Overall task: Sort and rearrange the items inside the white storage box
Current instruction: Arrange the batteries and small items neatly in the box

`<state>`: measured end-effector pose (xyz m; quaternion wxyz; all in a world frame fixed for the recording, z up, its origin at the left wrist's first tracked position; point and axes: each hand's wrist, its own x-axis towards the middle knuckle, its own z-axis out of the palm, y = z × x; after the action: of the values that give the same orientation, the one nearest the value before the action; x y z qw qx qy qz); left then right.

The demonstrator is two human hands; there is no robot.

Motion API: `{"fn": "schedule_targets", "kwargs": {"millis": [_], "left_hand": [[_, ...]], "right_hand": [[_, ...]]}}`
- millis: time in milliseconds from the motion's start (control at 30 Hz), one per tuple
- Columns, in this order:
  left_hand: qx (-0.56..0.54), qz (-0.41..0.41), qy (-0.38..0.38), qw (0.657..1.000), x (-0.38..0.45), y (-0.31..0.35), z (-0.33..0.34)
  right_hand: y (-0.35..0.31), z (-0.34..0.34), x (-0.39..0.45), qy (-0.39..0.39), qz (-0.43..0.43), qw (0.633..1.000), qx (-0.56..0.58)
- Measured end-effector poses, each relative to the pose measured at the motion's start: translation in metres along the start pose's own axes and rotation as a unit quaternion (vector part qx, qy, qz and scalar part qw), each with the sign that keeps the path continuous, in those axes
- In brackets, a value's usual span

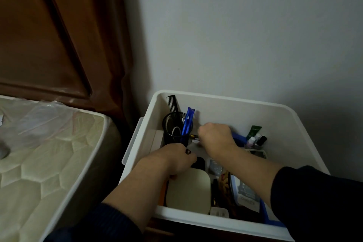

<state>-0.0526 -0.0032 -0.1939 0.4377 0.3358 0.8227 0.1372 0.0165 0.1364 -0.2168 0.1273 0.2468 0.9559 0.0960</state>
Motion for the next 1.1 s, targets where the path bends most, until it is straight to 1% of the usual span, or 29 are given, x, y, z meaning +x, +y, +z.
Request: {"fn": "schedule_targets", "kwargs": {"millis": [167, 267, 400, 600, 733, 800, 833, 867, 900, 933, 967, 1000, 1033, 1067, 1100], "left_hand": [[-0.066, -0.001, -0.005, 0.998, -0.002, 0.001, 0.001], [-0.077, 0.007, -0.011, 0.997, 0.000, 0.001, 0.002], [-0.028, 0.035, -0.009, 0.999, 0.003, -0.001, 0.004], [0.045, 0.072, 0.020, 0.996, 0.004, -0.004, 0.003], [0.048, 0.082, 0.023, 0.995, 0.004, -0.003, 0.003], [0.034, 0.080, 0.029, 0.996, 0.004, -0.003, 0.002], [0.026, 0.079, 0.032, 0.996, 0.003, -0.003, 0.002], [0.017, 0.078, 0.033, 0.996, 0.003, -0.003, 0.001], [0.001, 0.076, 0.028, 0.997, 0.002, -0.003, 0.000], [-0.022, 0.075, 0.020, 0.997, 0.001, -0.001, -0.001], [-0.049, 0.074, 0.013, 0.996, 0.000, 0.000, -0.002], [-0.075, 0.075, 0.009, 0.994, -0.002, 0.001, -0.003], [-0.099, 0.076, 0.010, 0.992, -0.003, 0.003, -0.005], [-0.119, 0.075, 0.011, 0.990, -0.004, 0.004, -0.006], [-0.138, 0.072, 0.008, 0.988, -0.005, 0.004, -0.007]], "right_hand": [[0.000, 0.003, 0.008, 0.000, -0.001, 1.000, -0.009], [-0.001, 0.005, 0.013, -0.004, -0.020, 1.000, -0.017], [0.002, 0.006, 0.018, 0.000, -0.020, 1.000, -0.013], [0.003, 0.008, 0.018, 0.002, -0.019, 1.000, -0.022], [0.006, 0.005, 0.012, 0.013, -0.026, 0.999, -0.034], [0.010, 0.007, 0.005, 0.051, -0.034, 0.998, -0.004], [0.014, 0.008, -0.001, 0.082, -0.043, 0.995, 0.038], [0.018, 0.008, -0.007, 0.109, -0.048, 0.988, 0.102], [0.022, 0.007, -0.015, 0.119, -0.048, 0.974, 0.189], [0.028, 0.006, -0.023, 0.101, -0.045, 0.950, 0.291], [0.032, 0.005, -0.032, 0.051, -0.045, 0.915, 0.398], [0.035, 0.004, -0.041, -0.015, -0.049, 0.867, 0.495], [0.035, 0.003, -0.050, -0.075, -0.049, 0.823, 0.561], [0.034, 0.004, -0.056, -0.109, -0.047, 0.793, 0.597], [0.033, 0.005, -0.061, -0.117, -0.043, 0.784, 0.608]]}}
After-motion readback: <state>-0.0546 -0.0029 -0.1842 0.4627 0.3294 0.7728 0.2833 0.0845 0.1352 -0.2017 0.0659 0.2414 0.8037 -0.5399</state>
